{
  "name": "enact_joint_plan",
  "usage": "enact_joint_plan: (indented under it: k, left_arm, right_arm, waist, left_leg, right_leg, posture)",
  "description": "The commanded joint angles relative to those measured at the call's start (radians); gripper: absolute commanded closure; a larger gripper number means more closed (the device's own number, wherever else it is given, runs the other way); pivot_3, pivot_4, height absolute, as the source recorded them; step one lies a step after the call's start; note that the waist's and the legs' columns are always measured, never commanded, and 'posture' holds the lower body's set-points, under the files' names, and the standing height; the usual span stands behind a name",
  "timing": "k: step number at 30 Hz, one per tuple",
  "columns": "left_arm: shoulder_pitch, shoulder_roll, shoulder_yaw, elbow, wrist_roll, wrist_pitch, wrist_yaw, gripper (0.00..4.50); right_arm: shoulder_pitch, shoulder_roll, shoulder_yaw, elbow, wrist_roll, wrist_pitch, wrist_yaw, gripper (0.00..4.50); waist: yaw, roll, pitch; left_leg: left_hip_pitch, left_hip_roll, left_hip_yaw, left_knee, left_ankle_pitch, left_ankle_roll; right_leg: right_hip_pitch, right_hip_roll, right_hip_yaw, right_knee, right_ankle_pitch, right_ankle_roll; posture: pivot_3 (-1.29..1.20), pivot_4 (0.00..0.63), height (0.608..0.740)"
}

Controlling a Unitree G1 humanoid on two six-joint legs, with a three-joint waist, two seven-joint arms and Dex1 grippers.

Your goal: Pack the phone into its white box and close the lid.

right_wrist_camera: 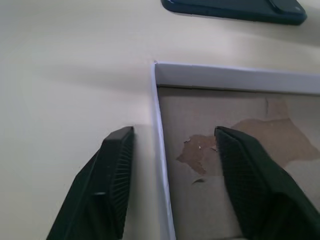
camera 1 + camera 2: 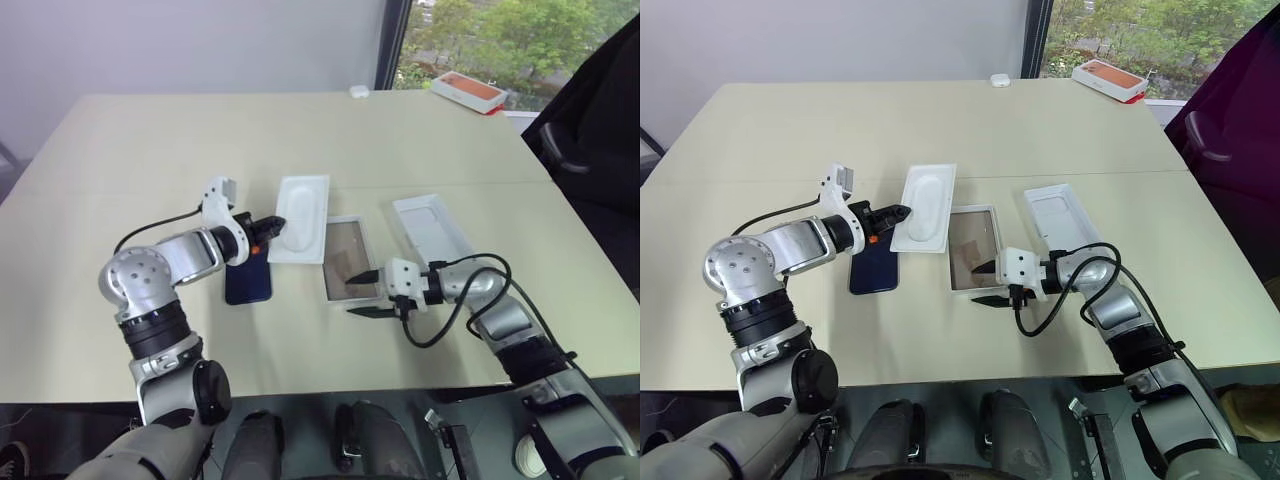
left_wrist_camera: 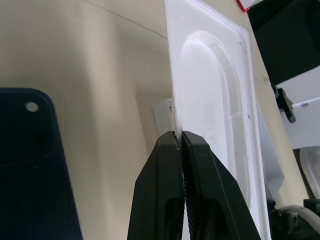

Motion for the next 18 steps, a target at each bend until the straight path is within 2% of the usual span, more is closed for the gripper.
enact_joint_plan:
  k: [1,9,12,18]
  left_arm:
    - [-0.019,-0.071,0.029,-0.069,-0.021,0.026,0.044,4.5]
    - [0.074,-0.154,-0.069,-0.157,0.027,-0.013,0.074,4.5]
    - [0.099,-0.168,-0.123,-0.155,0.074,-0.057,0.089,4.5]
    - [0.112,-0.221,-0.153,-0.12,0.111,-0.104,0.106,4.5]
  right_arm:
    - [0.003,-0.025,-0.191,-0.091,0.235,0.149,0.012,1.73]
    - [0.09,-0.124,-0.342,-0.101,0.327,0.221,0.059,1.73]
    - [0.101,-0.136,-0.36,-0.092,0.323,0.224,0.059,1.73]
    - [0.092,-0.118,-0.353,-0.085,0.302,0.206,0.045,1.73]
  waist:
    - [0.002,0.0,0.0]
    - [0.02,0.0,0.0]
    - [0.021,0.0,0.0]
    - [0.021,0.0,0.0]
  left_leg:
    - [0.0,0.0,0.0,0.0,0.0,0.0]
    - [-0.001,-0.002,-0.001,0.0,-0.003,0.006]
    - [-0.001,-0.003,-0.001,0.001,-0.003,0.006]
    - [-0.001,-0.004,-0.002,0.001,-0.003,0.006]
  right_leg:
    - [0.0,0.0,0.0,0.0,0.0,0.0]
    - [0.0,-0.001,-0.001,-0.001,0.0,0.001]
    - [0.0,-0.001,-0.001,-0.001,0.001,0.001]
    - [0.0,-0.001,-0.001,-0.001,0.001,0.002]
  posture:
    - [0.0,0.15,0.74]
    - [0.0,0.15,0.74]
    - [0.0,0.15,0.74]
    - [0.0,0.15,0.74]
